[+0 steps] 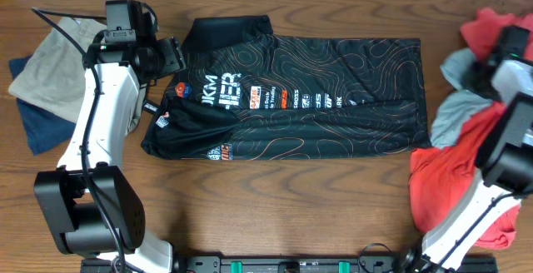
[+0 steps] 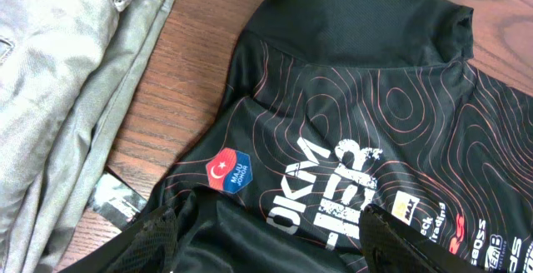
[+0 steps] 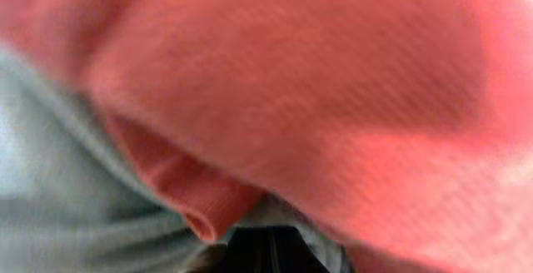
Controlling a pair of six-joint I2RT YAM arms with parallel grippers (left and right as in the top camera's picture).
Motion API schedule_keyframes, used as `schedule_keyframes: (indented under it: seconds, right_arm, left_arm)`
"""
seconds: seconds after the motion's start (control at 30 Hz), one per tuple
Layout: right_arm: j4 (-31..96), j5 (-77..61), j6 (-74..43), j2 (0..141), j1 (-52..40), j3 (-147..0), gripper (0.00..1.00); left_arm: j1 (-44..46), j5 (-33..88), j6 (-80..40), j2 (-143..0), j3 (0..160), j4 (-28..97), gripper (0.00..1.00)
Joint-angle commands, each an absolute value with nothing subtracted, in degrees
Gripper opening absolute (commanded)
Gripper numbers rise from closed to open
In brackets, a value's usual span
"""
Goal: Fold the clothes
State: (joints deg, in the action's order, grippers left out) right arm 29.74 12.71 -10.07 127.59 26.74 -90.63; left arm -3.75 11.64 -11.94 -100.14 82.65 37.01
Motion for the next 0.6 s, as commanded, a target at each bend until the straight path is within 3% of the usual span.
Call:
schedule_keyframes:
  seconds: [0.0,0.13,0.37,0.57]
  right_arm:
    - [31.33,11.86,-12.27,126.37,31.03,-91.11,0.03]
    - [31.86,2.7,-12.16,122.23,30.87,-91.53,0.06]
    - [37.78,-11.73,-11.44,115.94,25.74,-91.53,0.28]
    - [41.34,-15.33,-9.08,114.63,19.25,-91.53,0.63]
  left_arm:
    - [-3.77,11.31,-11.44,-100.9,83.37,36.97,0.72]
    - [-3.77,11.33,-11.42,-100.9,83.37,36.36,0.72]
    - [-3.77,11.35,-9.8,-100.9,83.4,34.39,0.71]
    - [-3.77,11.35,-9.41,-101.08,83.4,31.38,0.72]
